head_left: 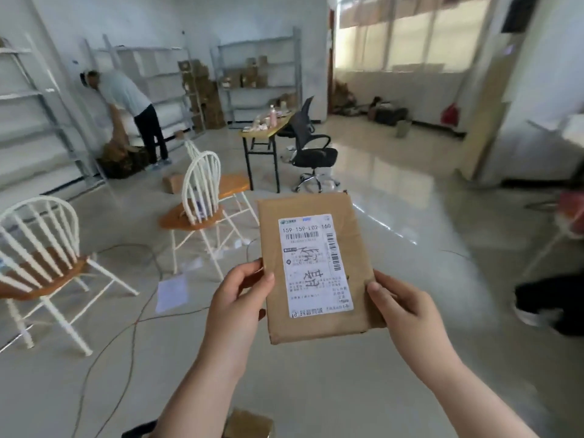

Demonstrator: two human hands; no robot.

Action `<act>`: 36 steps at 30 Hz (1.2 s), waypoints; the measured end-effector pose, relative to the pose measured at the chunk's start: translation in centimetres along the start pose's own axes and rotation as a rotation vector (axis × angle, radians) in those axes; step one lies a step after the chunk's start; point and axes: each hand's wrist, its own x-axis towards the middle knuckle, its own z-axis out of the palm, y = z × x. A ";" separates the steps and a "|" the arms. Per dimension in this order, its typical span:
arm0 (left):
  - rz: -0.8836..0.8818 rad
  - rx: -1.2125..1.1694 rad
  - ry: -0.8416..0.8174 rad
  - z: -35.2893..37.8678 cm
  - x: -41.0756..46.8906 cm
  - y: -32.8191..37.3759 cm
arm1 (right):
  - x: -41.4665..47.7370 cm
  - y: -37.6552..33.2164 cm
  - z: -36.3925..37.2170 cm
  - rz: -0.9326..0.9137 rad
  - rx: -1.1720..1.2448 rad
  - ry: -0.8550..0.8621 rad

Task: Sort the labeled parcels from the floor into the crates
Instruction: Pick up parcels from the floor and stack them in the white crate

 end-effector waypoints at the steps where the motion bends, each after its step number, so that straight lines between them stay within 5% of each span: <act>1: -0.004 0.005 -0.074 2.8 0.1 -0.1 | -0.4 0.2 -2.7 0.002 -0.009 0.066; 15: 0.008 -0.086 -0.953 46.8 -16.5 -0.1 | -16.3 2.1 -41.1 0.023 -0.156 0.940; 26: -0.111 0.042 -1.529 65.2 -33.8 -2.5 | -29.9 5.2 -52.7 0.166 -0.009 1.526; 36: -0.107 0.165 -1.803 81.0 -41.0 -6.9 | -31.8 10.2 -65.1 0.392 -0.110 1.771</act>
